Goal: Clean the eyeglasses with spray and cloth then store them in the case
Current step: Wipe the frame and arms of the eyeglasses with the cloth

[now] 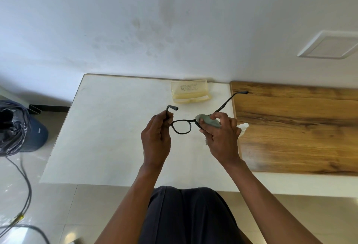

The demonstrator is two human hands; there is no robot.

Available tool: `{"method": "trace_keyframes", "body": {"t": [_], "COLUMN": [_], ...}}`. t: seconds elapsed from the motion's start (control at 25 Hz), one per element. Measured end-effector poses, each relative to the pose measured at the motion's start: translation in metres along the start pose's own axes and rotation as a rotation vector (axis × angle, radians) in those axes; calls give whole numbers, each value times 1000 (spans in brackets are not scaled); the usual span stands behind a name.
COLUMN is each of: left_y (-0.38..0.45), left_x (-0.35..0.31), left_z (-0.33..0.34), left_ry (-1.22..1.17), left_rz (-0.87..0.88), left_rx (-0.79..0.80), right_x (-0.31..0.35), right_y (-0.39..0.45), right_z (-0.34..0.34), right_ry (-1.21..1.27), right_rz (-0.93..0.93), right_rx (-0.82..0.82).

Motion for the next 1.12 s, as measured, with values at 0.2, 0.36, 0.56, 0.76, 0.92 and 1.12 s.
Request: {"method": "trace_keyframes", "body": {"t": [0.2, 0.36, 0.56, 0.76, 0.92, 1.12], "left_y": [-1, -1, -1, -1, -4, -1], "left_x": [1, 1, -1, 2, 5, 3], "left_z": [-1, 1, 3, 2, 1, 1], "left_ry": [-10, -15, 5, -1, -20, -12], "left_rz": [-8, 2, 24, 11, -13, 8], "left_rx": [1, 8, 17, 11, 8, 18], "right_x": [0, -4, -11, -7, -7, -11], "right_y": [-6, -3, 0, 0, -3, -2], "right_z": [-11, -5, 15, 16, 1, 0], "right_ry": [-120, -207, -136, 43, 1, -163], "right_rz": [-6, 65, 127, 95, 90, 126], "right_rx": [-82, -26, 106, 88, -33, -39]}}
Point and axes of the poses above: each hand's wrist, its own y-axis towards the middle knuckle, its own z-axis out of the palm, x = y × z, the point moved 9 cm from there along y, towards the middle knuckle, and after that the axes turned 8 degrees about x, right-handed, at the moved point
